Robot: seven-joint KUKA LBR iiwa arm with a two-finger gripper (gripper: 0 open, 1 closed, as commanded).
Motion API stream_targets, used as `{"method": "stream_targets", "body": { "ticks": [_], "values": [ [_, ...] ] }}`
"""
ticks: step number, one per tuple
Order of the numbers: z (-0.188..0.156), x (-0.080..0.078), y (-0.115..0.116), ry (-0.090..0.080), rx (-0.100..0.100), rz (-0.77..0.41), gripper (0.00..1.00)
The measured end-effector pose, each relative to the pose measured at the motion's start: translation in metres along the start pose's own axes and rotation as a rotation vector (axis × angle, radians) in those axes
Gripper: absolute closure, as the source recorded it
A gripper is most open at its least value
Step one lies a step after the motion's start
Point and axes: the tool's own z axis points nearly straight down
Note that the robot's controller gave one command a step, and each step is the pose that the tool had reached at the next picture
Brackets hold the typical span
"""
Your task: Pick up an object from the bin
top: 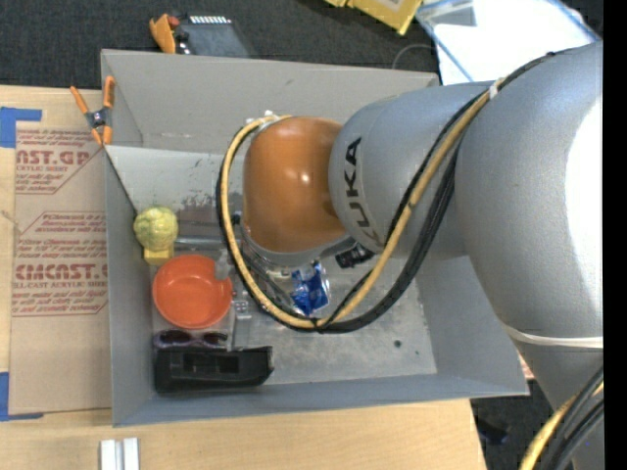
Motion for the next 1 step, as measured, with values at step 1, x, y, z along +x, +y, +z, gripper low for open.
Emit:
{"method": "stream_targets", "body": {
  "ticks": [1],
  "values": [
    [0.0,0.0,0.0,0.0,0.0,0.0,0.0]
  ]
}}
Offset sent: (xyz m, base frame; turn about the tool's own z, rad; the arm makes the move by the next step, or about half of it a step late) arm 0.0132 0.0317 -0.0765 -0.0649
